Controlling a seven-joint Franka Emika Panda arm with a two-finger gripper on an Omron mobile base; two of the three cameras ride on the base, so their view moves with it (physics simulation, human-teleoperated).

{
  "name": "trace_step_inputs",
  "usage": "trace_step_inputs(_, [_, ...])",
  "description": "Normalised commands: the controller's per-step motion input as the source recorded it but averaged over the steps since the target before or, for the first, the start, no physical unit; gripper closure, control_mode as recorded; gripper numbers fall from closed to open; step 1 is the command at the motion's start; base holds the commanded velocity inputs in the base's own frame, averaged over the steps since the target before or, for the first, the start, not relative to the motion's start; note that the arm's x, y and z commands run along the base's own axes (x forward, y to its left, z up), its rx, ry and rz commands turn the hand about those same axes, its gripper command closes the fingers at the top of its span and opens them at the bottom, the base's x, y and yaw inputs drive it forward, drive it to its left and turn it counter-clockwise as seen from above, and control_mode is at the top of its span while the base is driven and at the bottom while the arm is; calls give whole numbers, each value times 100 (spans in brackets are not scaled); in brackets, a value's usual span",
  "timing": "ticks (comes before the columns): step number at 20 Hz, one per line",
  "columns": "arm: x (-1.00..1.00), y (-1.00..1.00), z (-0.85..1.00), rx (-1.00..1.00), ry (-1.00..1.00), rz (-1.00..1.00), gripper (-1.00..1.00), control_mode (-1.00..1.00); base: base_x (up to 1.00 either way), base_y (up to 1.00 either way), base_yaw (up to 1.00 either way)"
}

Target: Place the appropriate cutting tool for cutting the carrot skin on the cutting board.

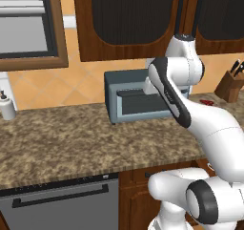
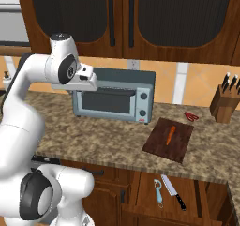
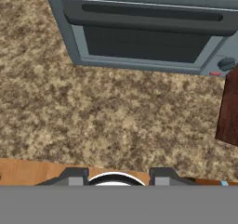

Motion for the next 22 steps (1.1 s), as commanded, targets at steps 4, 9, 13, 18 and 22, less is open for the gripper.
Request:
trace_step_inputs(4, [-25,-17,0,1,-5,0,-100,-100,0,0,0])
trace_step_inputs(9, [-71,-89,-6,8,-11,-1,-100,-100,0,0,0])
trace_step_inputs(13, [-90,-97,-23,14,-5,-13,-100,-100,0,0,0])
trace_step_inputs(18, [-94,-100,-48,18,-2,-21,-100,-100,0,0,0])
trace_step_inputs(22, [-71,-91,-30,7,0,-15,-100,-100,0,0,0])
